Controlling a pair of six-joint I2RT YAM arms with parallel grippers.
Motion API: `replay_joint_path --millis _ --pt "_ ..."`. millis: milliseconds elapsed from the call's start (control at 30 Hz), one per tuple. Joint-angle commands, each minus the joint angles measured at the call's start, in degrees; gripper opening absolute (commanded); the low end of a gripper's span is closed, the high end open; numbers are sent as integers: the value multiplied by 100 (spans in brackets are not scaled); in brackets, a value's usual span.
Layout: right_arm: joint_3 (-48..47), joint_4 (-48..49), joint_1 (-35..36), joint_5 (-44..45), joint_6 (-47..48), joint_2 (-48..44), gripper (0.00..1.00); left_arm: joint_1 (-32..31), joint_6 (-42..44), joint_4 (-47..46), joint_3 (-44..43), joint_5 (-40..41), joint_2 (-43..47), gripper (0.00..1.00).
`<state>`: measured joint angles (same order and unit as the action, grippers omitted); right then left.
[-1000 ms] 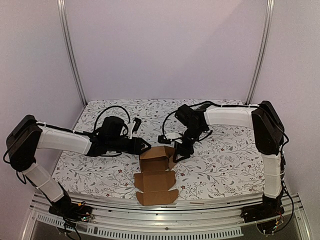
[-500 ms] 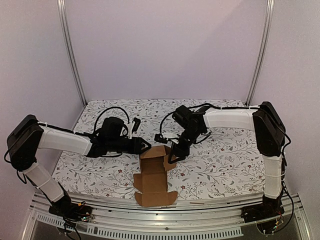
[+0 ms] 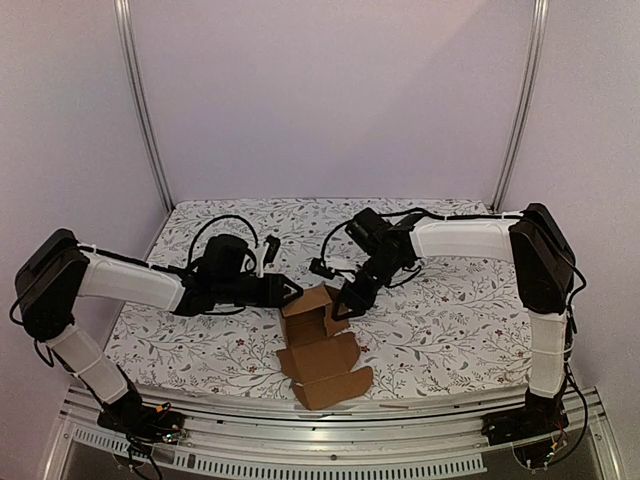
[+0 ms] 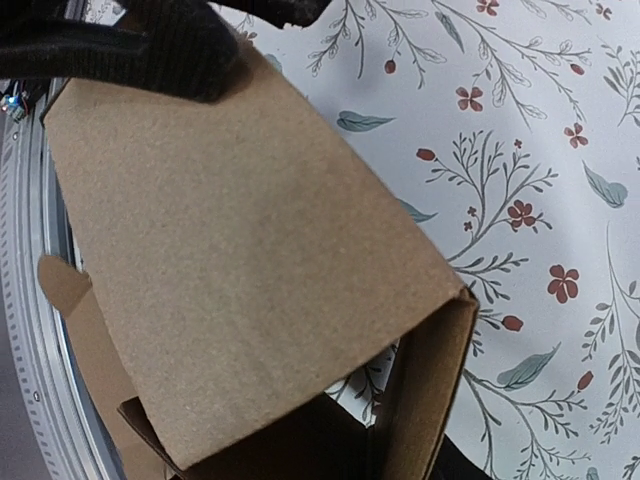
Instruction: Fold the paper box
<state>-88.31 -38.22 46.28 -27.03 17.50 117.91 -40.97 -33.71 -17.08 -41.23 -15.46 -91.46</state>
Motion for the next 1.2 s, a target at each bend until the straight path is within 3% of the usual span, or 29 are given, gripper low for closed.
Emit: replay_joint_path --millis 0,300,600,1000,1167 --pt "-79 1043 71 -34 -773 42 46 -98 -180 42 98 -303 -287 42" --pt "556 1946 77 286 -1098 -284 45 -123 -275 -78 142 -279 -185 41" --pt "851 2332 91 256 -319 -271 46 164 -421 -453 359 -545 67 43" --pt "488 2512 84 -186 136 125 42 503 -927 -1410 252 -1461 -602 44" --pt "583 2858 127 364 -136 190 40 700 -1296 -2077 311 -1815 -996 44"
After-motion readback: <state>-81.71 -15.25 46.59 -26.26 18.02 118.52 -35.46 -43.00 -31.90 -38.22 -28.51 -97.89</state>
